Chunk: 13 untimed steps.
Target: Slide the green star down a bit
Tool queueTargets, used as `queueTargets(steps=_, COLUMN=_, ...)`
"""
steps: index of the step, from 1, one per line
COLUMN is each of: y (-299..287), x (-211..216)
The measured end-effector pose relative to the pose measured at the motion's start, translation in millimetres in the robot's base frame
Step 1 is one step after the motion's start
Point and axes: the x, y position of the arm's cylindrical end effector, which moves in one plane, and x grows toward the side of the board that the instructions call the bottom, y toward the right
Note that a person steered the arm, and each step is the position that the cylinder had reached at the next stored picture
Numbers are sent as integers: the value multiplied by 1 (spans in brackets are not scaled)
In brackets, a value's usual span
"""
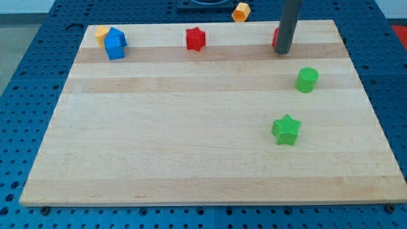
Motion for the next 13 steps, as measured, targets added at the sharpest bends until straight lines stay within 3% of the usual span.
queueTargets(steps=1, y=0, x=2)
queueTargets(steps=2, y=-10, x=33)
queueTargets(steps=5, y=-92, x=97)
queueTargets(steps=10, y=-42, x=238)
queueTargets(steps=12, y=-43, x=241)
queueTargets(steps=13, y=-73, x=218)
